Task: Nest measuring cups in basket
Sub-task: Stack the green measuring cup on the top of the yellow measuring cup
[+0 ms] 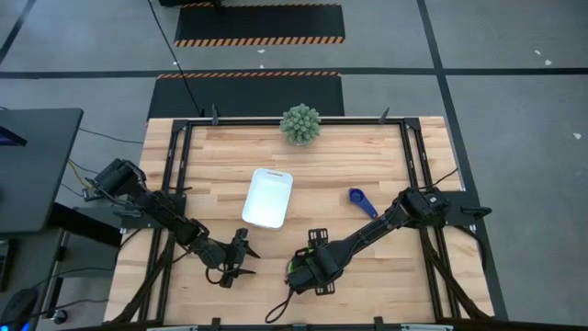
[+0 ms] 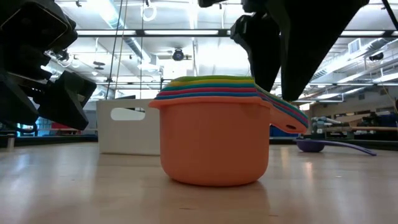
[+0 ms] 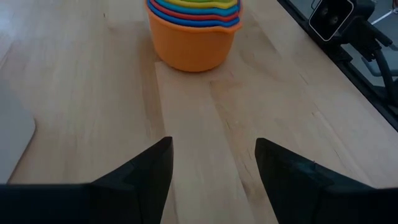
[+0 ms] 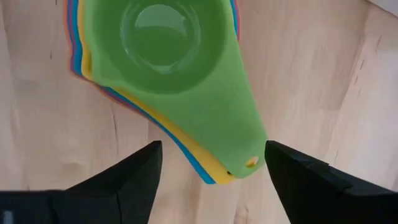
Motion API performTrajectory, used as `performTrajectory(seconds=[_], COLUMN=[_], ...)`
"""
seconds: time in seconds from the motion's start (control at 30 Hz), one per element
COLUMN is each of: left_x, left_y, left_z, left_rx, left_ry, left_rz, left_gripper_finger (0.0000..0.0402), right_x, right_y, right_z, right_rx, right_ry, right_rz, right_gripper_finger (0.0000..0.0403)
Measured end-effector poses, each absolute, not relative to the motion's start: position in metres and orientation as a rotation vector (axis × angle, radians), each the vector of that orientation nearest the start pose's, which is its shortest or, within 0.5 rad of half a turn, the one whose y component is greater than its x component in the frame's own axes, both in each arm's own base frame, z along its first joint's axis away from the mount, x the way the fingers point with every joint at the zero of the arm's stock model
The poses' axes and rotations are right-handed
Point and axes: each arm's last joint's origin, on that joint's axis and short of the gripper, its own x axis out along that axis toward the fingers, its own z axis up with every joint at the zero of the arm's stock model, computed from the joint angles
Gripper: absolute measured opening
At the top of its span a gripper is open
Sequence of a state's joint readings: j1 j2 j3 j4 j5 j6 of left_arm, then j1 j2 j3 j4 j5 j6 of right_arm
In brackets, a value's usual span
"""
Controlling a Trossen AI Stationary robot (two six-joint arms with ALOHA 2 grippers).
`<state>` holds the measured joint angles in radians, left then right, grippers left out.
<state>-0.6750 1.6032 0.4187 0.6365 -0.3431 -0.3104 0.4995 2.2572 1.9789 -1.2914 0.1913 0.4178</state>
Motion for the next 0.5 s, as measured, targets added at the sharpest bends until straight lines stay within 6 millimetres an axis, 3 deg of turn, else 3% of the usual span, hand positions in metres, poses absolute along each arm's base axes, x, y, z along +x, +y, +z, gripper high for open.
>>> performTrajectory(seconds=[0.2,0.5], left_x=[0.207,0.207], left_y=[-0.154,-0.153], left_z=[0.114,0.114], left_rx=[-0.045,-0.054], left_ry=[0.525,0.523], left_rz=[-0.243,-0.240], left_gripper_finger=[0.0233,0.0233], right_x=[0.386,0.382], right_y=[0.205,0.203], right_z=[0.188,0.189], right_rx=[-0.178,-0.173], right_ry=[1.524,1.559], right_rz=[-0.026,-0.027], right_gripper_finger=[0.0293,0.0293])
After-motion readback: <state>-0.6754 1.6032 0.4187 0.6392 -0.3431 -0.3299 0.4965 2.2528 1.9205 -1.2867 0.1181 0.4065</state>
